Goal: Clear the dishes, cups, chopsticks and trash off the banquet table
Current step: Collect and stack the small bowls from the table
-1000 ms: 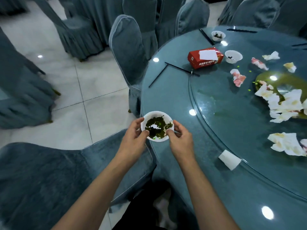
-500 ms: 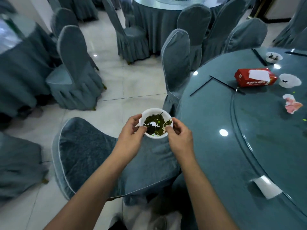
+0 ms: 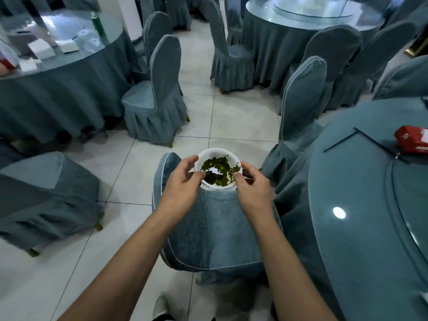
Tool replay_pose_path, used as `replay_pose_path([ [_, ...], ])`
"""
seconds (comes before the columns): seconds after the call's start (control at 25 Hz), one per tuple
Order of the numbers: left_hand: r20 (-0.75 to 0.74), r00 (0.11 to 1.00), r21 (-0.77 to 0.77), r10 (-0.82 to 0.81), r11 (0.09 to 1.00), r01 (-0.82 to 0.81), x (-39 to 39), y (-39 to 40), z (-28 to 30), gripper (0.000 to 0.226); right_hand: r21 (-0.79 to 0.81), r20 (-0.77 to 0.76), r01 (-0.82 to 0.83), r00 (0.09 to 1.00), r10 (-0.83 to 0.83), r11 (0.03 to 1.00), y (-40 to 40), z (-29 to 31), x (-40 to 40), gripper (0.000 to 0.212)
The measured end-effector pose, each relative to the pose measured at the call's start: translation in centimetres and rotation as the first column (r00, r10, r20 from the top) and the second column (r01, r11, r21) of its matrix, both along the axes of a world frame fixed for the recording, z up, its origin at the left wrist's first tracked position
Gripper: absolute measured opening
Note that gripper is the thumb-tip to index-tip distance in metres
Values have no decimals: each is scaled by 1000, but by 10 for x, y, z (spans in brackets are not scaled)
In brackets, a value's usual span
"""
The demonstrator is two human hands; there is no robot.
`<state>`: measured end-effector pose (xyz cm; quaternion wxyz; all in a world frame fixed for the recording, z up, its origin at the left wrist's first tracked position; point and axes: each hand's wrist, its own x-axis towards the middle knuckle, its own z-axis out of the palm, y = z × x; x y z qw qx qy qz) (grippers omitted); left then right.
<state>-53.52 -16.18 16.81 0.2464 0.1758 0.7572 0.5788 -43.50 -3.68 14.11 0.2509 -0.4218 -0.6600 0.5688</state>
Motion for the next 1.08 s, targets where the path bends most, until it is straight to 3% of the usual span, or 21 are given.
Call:
replay_pose_path([
  [0.64, 3, 1000, -49, -3, 999, 3, -192, -137, 7, 39, 2, -15, 111, 994, -110, 994, -134, -2, -194, 25],
  [1.08, 57, 998, -96, 23, 995, -17, -289, -143, -13, 40, -73, -19, 125, 992, -127, 989, -130, -18, -303, 19],
])
